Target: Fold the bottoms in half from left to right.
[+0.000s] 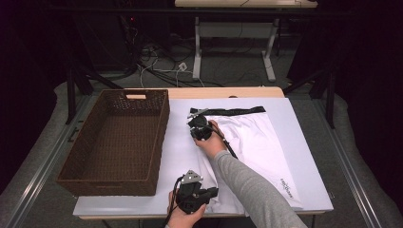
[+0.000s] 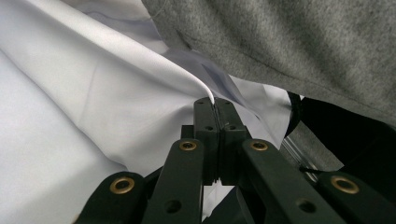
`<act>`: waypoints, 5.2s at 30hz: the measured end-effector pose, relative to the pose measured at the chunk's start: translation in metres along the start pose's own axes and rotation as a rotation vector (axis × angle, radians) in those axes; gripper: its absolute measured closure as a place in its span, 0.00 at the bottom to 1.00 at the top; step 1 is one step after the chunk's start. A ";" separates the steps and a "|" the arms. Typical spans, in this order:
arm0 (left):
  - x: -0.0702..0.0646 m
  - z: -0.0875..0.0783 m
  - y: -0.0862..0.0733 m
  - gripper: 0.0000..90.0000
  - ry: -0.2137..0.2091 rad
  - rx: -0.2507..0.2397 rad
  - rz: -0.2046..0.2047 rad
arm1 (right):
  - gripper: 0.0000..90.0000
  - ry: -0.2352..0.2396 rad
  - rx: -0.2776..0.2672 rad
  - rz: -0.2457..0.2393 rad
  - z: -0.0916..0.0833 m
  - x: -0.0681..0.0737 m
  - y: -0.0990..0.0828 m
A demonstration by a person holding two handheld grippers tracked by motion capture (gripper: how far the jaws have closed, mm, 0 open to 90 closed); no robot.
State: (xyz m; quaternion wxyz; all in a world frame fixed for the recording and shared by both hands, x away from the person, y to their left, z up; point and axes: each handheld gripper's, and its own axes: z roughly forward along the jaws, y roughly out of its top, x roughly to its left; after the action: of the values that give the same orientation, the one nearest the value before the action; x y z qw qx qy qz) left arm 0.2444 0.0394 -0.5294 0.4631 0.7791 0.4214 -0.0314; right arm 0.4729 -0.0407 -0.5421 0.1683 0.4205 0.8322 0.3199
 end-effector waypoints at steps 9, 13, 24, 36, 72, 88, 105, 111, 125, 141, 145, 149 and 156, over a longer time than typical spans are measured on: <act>-0.005 -0.004 0.006 1.00 -0.017 -0.019 0.014 | 1.00 0.051 -0.016 0.085 -0.014 -0.020 0.004; -0.010 -0.006 0.013 1.00 -0.043 -0.034 0.024 | 1.00 0.072 -0.046 0.118 -0.028 -0.031 0.006; -0.037 -0.011 0.041 1.00 -0.123 -0.100 0.065 | 1.00 0.097 -0.147 0.182 -0.078 -0.067 0.010; -0.063 0.028 0.069 1.00 -0.185 -0.067 0.118 | 1.00 0.033 -0.183 0.303 -0.114 -0.138 -0.017; -0.067 0.091 0.068 1.00 -0.171 0.089 0.143 | 1.00 -0.163 -0.033 0.623 -0.129 -0.247 -0.141; -0.106 0.096 0.101 1.00 -0.220 0.084 0.238 | 1.00 -0.073 -0.084 0.572 -0.128 -0.240 -0.140; -0.103 0.121 0.102 0.71 -0.215 0.086 0.198 | 1.00 -0.102 -0.069 0.543 -0.134 -0.249 -0.144; -0.063 0.104 0.089 0.60 -0.108 0.042 0.163 | 1.00 -0.121 -0.051 0.551 -0.130 -0.254 -0.148; -0.010 0.095 0.062 0.49 0.064 0.020 0.071 | 0.62 -0.170 -0.180 0.340 -0.137 -0.224 -0.125; 0.002 0.121 0.061 0.52 0.087 0.053 0.028 | 0.48 -0.149 -0.236 0.152 -0.147 -0.171 -0.081; 0.005 0.125 0.060 0.55 0.086 0.047 0.000 | 0.46 -0.135 -0.229 0.160 -0.146 -0.163 -0.073; 0.006 0.128 0.060 0.67 0.060 0.052 -0.019 | 0.42 -0.112 -0.228 0.175 -0.143 -0.157 -0.067; 0.009 0.131 0.061 0.82 0.020 0.074 -0.072 | 0.35 -0.077 -0.175 0.116 -0.122 -0.144 -0.056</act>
State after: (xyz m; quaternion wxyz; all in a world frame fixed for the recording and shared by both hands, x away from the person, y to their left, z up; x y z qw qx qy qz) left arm 0.3368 -0.0659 -0.5652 0.4284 0.7802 0.4523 -0.0558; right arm 0.4576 -0.2299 -0.4885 0.2176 0.4636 0.7681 0.3843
